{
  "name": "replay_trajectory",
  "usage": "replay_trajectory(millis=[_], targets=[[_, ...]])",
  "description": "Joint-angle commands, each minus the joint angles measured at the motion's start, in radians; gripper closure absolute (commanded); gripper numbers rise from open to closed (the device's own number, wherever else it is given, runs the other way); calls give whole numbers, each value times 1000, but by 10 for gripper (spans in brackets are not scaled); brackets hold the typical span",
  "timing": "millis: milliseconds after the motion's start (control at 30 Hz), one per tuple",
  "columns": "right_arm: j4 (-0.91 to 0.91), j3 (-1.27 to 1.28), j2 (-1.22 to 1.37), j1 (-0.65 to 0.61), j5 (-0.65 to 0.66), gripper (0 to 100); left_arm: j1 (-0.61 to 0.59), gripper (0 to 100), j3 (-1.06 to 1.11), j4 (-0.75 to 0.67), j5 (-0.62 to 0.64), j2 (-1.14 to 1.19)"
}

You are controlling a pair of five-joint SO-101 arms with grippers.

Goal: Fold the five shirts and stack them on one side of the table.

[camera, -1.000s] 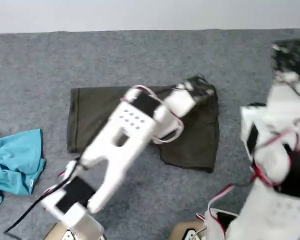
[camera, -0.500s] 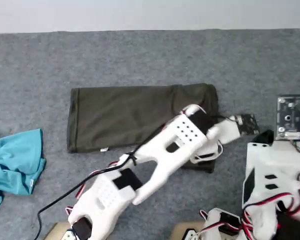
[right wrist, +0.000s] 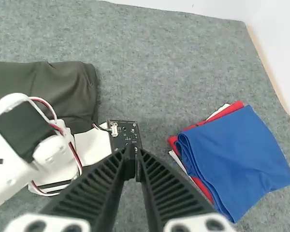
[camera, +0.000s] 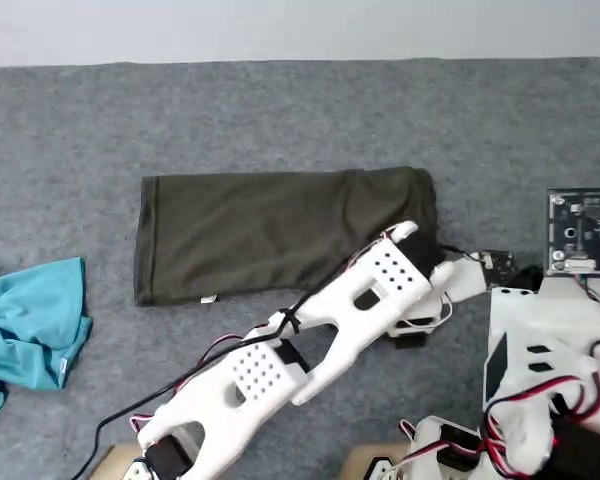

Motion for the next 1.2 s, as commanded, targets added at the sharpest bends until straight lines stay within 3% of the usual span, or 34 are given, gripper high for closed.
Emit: replay_trajectory(millis=[0,233,567,800,1167], targets=[[39,3,-5,13,6,984,3,796,-76,18,-6,18],[39,3,-5,13,11,983,3,803,-116,18,-6,58],[39,3,-5,13,12,983,5,993,-151,35,-6,51],[39,3,-7,13,12,983,-21,994,-254,35,-6,49],[39,3,-7,13,14,983,-161,953,-355,34,-3,49]])
